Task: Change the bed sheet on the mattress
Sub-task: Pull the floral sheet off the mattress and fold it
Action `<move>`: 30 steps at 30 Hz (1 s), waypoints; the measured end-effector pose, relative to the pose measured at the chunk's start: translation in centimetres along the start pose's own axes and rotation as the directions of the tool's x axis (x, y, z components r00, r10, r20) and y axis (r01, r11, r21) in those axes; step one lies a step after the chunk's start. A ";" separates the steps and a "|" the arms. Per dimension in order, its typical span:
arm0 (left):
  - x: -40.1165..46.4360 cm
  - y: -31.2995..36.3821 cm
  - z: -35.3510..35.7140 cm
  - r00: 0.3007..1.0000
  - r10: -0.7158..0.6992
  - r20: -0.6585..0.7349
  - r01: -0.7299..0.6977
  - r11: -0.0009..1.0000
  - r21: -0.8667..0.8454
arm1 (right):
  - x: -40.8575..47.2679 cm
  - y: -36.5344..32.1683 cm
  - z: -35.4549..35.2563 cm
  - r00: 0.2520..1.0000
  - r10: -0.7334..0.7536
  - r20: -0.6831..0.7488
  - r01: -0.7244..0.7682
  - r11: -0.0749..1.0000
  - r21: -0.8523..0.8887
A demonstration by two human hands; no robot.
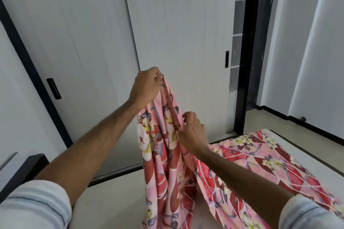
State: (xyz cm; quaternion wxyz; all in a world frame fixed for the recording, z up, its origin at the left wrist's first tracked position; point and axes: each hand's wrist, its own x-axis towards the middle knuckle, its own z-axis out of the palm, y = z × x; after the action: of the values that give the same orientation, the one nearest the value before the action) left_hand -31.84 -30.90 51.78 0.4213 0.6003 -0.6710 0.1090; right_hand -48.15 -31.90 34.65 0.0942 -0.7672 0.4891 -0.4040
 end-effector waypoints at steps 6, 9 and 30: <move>0.0 -3.2 -0.5 0.999 -0.027 -0.027 0.028 0.999 0.046 | -3.8 7.7 1.5 0.954 0.277 0.114 -0.289 0.952 0.103; -0.5 -4.2 -1.2 0.996 -0.067 -0.066 0.070 0.997 0.040 | -5.4 11.1 1.7 0.929 0.296 0.224 -0.314 0.948 0.046; -3.1 -13.7 -14.0 0.871 -0.285 -0.401 0.320 0.947 0.021 | 16.2 -13.4 -12.4 0.941 -0.185 0.284 0.126 0.969 0.211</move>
State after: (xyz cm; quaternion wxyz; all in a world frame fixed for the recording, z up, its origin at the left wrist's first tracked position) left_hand -13.69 -23.05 53.35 0.5325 0.6814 -0.4652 0.1887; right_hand -44.84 -35.45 58.59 0.2082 -0.8438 0.3658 -0.3330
